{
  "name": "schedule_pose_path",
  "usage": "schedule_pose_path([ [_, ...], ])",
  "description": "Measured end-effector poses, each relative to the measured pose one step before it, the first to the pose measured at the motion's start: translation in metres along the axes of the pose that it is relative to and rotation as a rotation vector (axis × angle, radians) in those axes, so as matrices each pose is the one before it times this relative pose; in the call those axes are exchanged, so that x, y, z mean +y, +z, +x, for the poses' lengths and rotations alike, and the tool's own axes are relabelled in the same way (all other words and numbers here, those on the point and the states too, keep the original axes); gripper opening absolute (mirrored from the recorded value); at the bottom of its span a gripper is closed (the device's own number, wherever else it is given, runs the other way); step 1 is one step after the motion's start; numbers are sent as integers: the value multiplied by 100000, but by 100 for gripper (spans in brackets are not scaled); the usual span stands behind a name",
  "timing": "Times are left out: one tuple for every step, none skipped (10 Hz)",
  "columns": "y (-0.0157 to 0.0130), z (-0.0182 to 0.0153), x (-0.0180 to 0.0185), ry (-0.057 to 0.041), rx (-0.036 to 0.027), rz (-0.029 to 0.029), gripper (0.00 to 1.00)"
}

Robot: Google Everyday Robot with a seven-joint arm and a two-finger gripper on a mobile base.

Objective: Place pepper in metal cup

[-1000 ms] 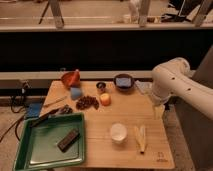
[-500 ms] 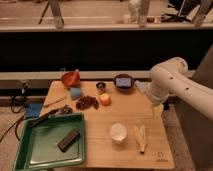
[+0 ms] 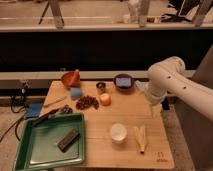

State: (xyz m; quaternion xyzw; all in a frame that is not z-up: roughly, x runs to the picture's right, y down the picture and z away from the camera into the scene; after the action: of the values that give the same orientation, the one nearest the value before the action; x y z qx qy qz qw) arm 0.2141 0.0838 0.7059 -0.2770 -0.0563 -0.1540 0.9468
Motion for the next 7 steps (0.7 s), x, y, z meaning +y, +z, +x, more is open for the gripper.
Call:
schedule_pose_path([
  [50,-291,-64,-717,-419,-57,80],
  [-3,-141,-81,-292,-426,219,80],
  [-52,189,-351,-432,-935,983,80],
  [-53,649,-683,-1196,-610,2291,80],
  [93,745,-1286,-2948,-872,2748,80],
  [228,203,-1859,-4248,-1838,2575,80],
  [323,95,-1880,-4177,-1729,2062,80],
])
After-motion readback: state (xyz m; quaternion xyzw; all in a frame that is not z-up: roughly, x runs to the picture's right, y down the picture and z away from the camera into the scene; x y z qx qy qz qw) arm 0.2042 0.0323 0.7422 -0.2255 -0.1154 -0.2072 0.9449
